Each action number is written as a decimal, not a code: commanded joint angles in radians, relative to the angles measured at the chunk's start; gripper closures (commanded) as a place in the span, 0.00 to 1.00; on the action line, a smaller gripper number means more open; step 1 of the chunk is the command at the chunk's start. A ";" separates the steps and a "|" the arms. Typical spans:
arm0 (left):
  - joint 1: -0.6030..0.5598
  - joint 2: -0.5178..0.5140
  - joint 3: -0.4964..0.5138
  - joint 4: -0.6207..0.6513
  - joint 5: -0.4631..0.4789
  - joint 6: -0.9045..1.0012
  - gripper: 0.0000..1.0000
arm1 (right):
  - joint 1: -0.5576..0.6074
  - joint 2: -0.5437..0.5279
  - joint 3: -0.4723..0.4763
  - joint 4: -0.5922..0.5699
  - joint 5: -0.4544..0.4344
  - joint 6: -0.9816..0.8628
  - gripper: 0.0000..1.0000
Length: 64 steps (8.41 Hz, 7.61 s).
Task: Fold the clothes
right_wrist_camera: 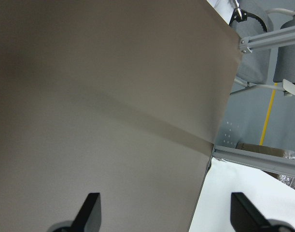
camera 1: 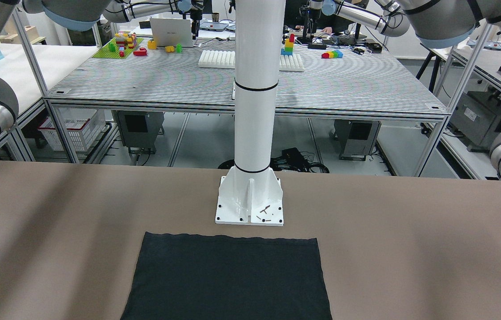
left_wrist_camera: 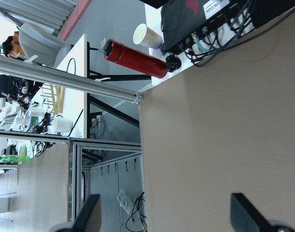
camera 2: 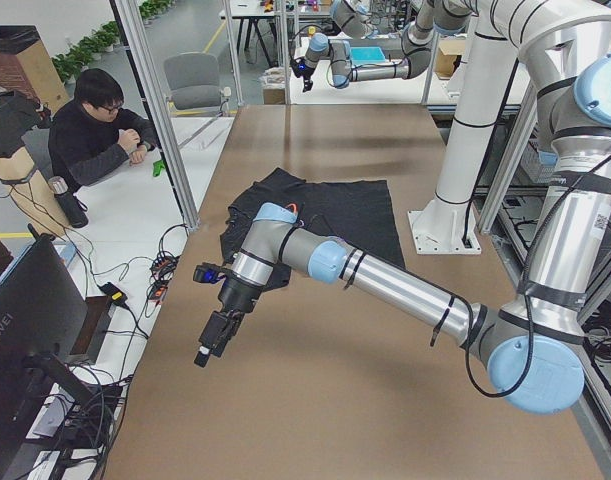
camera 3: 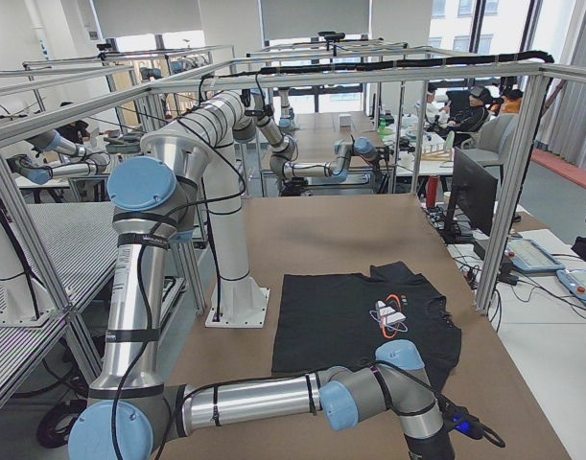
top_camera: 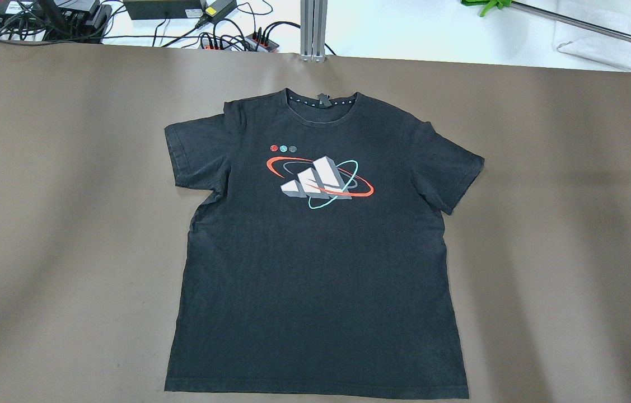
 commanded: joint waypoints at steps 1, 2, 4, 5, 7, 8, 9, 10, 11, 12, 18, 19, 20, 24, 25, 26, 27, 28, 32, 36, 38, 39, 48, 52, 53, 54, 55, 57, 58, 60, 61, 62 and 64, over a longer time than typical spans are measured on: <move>-0.009 -0.004 0.008 0.024 -0.004 0.011 0.06 | 0.001 0.001 0.005 -0.007 -0.001 -0.001 0.06; -0.010 0.000 -0.014 0.019 -0.006 0.005 0.06 | -0.002 0.006 0.005 -0.009 -0.002 0.001 0.06; -0.010 0.002 -0.051 0.014 -0.032 0.012 0.06 | -0.007 0.035 -0.013 -0.004 -0.001 -0.002 0.06; -0.010 0.002 -0.042 0.010 -0.055 0.011 0.06 | -0.008 0.038 -0.020 -0.009 -0.005 -0.002 0.06; 0.003 0.017 -0.053 -0.016 -0.096 0.000 0.06 | -0.008 0.057 -0.023 -0.009 -0.001 -0.001 0.06; 0.003 0.023 -0.033 -0.051 -0.093 0.003 0.06 | -0.007 0.069 -0.020 -0.010 0.001 -0.001 0.06; 0.020 0.037 -0.036 -0.088 -0.095 0.006 0.06 | -0.007 0.069 -0.023 -0.009 0.010 -0.001 0.06; 0.045 0.039 -0.054 -0.113 -0.101 -0.001 0.06 | -0.007 0.069 -0.021 -0.009 0.048 -0.002 0.06; 0.086 0.026 -0.045 -0.117 -0.101 -0.003 0.06 | -0.007 0.061 -0.023 -0.003 0.092 -0.001 0.06; 0.139 0.003 -0.041 -0.118 -0.098 -0.039 0.06 | -0.007 0.064 -0.021 0.000 0.134 0.001 0.06; 0.281 -0.153 0.064 -0.256 -0.330 -0.286 0.06 | -0.143 0.205 -0.147 0.093 0.225 0.347 0.06; 0.283 -0.156 0.168 -0.465 -0.457 -0.378 0.06 | -0.166 0.250 -0.196 0.146 0.269 0.431 0.06; 0.283 -0.176 0.306 -0.706 -0.557 -0.511 0.06 | -0.175 0.283 -0.242 0.210 0.300 0.509 0.06; 0.296 -0.329 0.641 -1.026 -0.622 -0.652 0.06 | -0.270 0.304 -0.293 0.454 0.337 0.806 0.06; 0.296 -0.349 0.665 -1.026 -0.621 -0.652 0.06 | -0.301 0.319 -0.338 0.533 0.335 0.864 0.06; 0.296 -0.356 0.672 -1.026 -0.618 -0.652 0.06 | -0.330 0.343 -0.412 0.624 0.329 0.899 0.06; 0.296 -0.359 0.672 -1.026 -0.616 -0.653 0.06 | -0.350 0.360 -0.465 0.684 0.325 0.938 0.06; 0.296 -0.360 0.673 -1.026 -0.615 -0.666 0.06 | -0.359 0.362 -0.475 0.691 0.322 0.941 0.06; 0.296 -0.365 0.674 -1.024 -0.613 -0.667 0.06 | -0.459 0.388 -0.484 0.689 0.193 1.042 0.06; 0.296 -0.366 0.674 -1.024 -0.612 -0.673 0.06 | -0.481 0.391 -0.509 0.691 0.176 1.070 0.06; 0.298 -0.366 0.674 -1.024 -0.612 -0.673 0.06 | -0.493 0.415 -0.548 0.691 0.162 1.070 0.07; 0.298 -0.368 0.674 -1.024 -0.612 -0.673 0.06 | -0.496 0.420 -0.552 0.691 0.156 1.070 0.08; 0.296 -0.394 0.694 -1.023 -0.612 -0.676 0.06 | -0.522 0.420 -0.547 0.689 0.150 1.084 0.81; 0.296 -0.411 0.694 -1.021 -0.612 -0.698 0.06 | -0.514 0.439 -0.478 0.686 0.170 1.110 1.00; 0.296 -0.411 0.694 -1.018 -0.612 -0.698 0.06 | -0.489 0.458 -0.471 0.683 0.239 1.130 1.00; 0.295 -0.411 0.694 -1.018 -0.612 -0.698 0.06 | -0.472 0.463 -0.449 0.681 0.269 1.130 1.00; 0.295 -0.411 0.694 -1.018 -0.612 -0.696 0.06 | -0.473 0.474 -0.434 0.674 0.269 1.130 1.00; 0.295 -0.409 0.695 -1.018 -0.612 -0.696 0.06 | -0.477 0.543 -0.432 0.631 0.265 1.175 1.00; 0.293 -0.409 0.696 -1.018 -0.612 -0.696 0.06 | -0.490 0.576 -0.432 0.629 0.256 1.191 1.00; 0.295 -0.409 0.696 -1.018 -0.612 -0.695 0.06 | -0.558 0.612 -0.432 0.631 0.180 1.193 1.00; 0.295 -0.409 0.696 -1.018 -0.610 -0.695 0.06 | -0.603 0.629 -0.438 0.631 0.103 1.206 1.00; 0.296 -0.409 0.696 -1.018 -0.604 -0.695 0.06 | -0.625 0.632 -0.438 0.631 0.076 1.206 1.00; 0.300 -0.419 0.703 -1.020 -0.589 -0.696 0.06 | -0.637 0.633 -0.440 0.631 0.058 1.208 1.00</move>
